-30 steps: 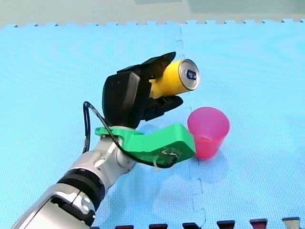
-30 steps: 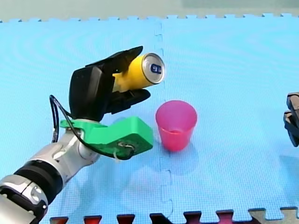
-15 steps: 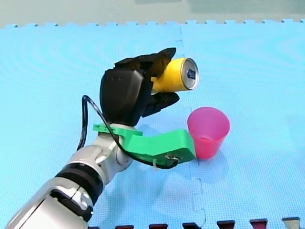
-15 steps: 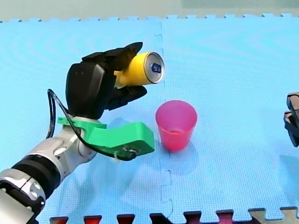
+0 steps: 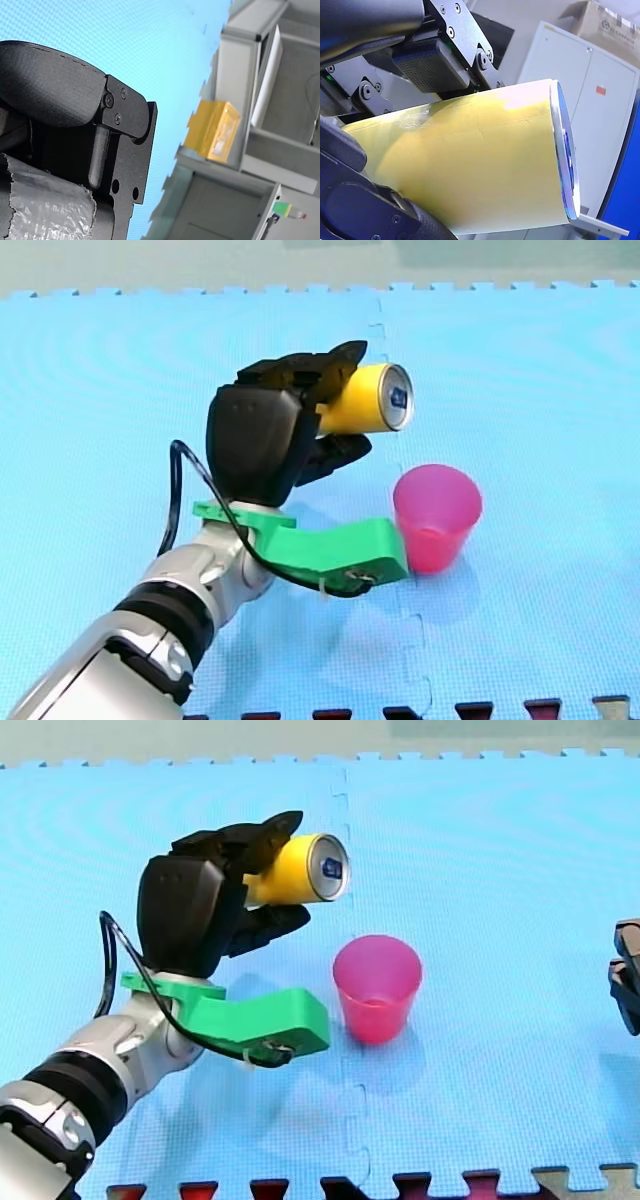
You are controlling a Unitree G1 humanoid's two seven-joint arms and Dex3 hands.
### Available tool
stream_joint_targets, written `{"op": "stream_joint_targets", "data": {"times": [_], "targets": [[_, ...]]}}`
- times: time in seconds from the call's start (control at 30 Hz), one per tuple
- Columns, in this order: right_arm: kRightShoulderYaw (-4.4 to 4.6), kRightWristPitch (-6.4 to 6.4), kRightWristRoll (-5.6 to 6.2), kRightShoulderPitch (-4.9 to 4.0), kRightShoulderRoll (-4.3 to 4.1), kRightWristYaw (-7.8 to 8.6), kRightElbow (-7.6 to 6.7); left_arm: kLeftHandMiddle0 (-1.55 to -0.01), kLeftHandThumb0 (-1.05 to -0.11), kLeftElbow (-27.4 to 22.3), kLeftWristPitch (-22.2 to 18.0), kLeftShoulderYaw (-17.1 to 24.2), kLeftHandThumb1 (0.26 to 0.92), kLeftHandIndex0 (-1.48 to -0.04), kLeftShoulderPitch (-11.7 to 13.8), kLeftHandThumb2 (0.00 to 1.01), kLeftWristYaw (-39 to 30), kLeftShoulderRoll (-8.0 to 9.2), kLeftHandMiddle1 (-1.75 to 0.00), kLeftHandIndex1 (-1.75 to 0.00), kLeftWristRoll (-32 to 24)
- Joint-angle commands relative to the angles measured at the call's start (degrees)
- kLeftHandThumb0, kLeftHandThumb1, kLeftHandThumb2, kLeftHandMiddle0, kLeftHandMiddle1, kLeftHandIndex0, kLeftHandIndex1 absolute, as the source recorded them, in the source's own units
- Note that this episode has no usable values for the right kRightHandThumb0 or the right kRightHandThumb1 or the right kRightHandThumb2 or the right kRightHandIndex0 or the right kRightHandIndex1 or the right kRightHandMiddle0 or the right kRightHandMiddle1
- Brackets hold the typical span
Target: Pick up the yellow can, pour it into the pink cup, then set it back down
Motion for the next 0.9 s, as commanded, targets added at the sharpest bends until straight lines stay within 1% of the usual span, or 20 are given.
{"op": "stream_joint_targets", "data": {"times": [0.0,0.1,0.2,0.3,0.4,0.57,0.7,0.87], "targets": [[-0.04,-0.04,0.07,0.04,-0.38,-0.05,0.0,-1.34,-0.381,-0.01,-0.1,0.19,0.821,-1.19,-0.33,0.0,0.4,0.19,-0.01,0.0,-0.46],[-0.14,-0.07,0.21,0.07,-0.42,0.18,-0.02,-1.34,-0.382,-0.02,-1.25,1.67,0.822,-1.19,0.29,0.0,-0.74,-0.21,-0.01,0.0,-2.39],[-0.25,-0.08,0.38,0.1,-0.45,0.5,-0.06,-1.34,-0.383,-0.37,-4.17,3.89,0.823,-1.19,1.43,0.0,-1.96,-0.72,-0.01,0.0,-5.48],[-0.41,-0.08,0.61,0.15,-0.47,0.97,-0.11,-1.35,-0.388,-0.39,-8.16,7.11,0.823,-1.19,3.07,0.0,-4.39,-1.61,-0.01,0.0,-9.79],[-0.52,0.01,0.78,0.07,-0.56,1.3,-0.14,-1.35,-0.4,-0.33,-10.19,9.16,0.823,-1.2,4.06,0.0,-6.39,-2.2,-0.01,0.0,-12.46],[-0.63,0.03,0.85,0.02,-0.59,1.4,-0.17,-1.36,-0.413,-0.58,-11.42,10.22,0.825,-1.2,5.58,0.0,-7.41,-2.16,-0.01,0.0,-13.36],[-0.62,0.03,0.8,0.02,-0.71,1.31,-0.19,-1.37,-0.422,-0.91,-11.65,10.81,0.828,-1.2,6.62,0.0,-7.81,-2.22,-0.02,0.0,-13.6],[-0.23,0.09,0.24,-0.08,-0.93,0.59,-0.2,-1.36,-0.428,-1.81,-11.42,12.98,0.831,-1.2,7.87,0.0,-11.42,-2.81,-0.01,0.0,-16.13]]}}
